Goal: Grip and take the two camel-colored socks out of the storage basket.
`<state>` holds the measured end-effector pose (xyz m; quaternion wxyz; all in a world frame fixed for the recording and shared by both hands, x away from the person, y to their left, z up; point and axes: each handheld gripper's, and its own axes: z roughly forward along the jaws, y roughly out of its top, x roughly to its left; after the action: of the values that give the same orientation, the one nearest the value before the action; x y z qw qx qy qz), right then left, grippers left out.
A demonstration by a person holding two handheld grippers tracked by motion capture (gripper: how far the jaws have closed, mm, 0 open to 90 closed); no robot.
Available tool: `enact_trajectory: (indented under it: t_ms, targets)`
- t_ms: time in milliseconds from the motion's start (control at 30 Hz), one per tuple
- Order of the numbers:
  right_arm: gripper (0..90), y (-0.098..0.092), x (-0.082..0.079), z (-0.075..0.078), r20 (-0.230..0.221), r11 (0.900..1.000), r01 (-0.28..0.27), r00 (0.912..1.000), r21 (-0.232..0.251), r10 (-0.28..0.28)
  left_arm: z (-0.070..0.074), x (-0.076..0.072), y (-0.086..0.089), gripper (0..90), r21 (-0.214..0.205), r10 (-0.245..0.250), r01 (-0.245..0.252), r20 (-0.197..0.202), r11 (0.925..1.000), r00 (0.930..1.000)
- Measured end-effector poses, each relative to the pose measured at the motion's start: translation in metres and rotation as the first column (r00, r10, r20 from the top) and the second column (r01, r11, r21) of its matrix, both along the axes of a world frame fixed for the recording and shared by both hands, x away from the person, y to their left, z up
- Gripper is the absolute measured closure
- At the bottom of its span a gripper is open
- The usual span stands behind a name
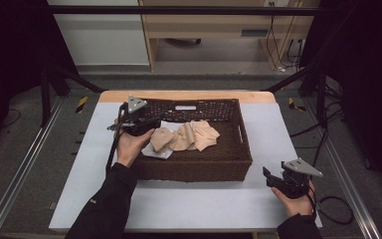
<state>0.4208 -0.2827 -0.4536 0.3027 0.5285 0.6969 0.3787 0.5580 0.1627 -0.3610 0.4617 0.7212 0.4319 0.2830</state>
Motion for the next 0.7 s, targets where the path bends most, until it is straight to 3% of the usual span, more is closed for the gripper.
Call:
enact_trajectory:
  t_ms: [133,267,400,600,700]
  targets:
    - [30.2,0.000,0.000,0.000,0.000,1.0000,-0.002,1.0000,0.000,0.002,-0.011,0.005,-0.006,41.7,0.057,-0.003,0.006,-0.051,0.9983,0.9987]
    - [30.3,0.000,0.000,0.000,0.000,1.0000,-0.003,1.0000,-0.004,0.003,-0.021,0.007,-0.010,41.4,0.078,-0.008,0.014,-0.076,0.9969,0.9971]
    - [30.6,0.001,0.001,-0.001,-0.005,0.9999,-0.008,1.0000,-0.009,0.008,-0.037,0.011,-0.013,40.3,0.120,-0.017,0.033,-0.134,0.9922,0.9908]
    - [31.2,0.001,0.001,-0.001,-0.009,0.9999,-0.007,0.9999,-0.014,0.007,-0.044,0.011,-0.018,36.4,0.144,-0.032,0.055,-0.156,0.9880,0.9873]
    - [32.5,0.001,0.002,-0.001,-0.008,0.9998,-0.011,0.9999,-0.014,0.011,-0.049,0.011,-0.020,35.0,0.182,-0.025,0.056,-0.169,0.9818,0.9853]
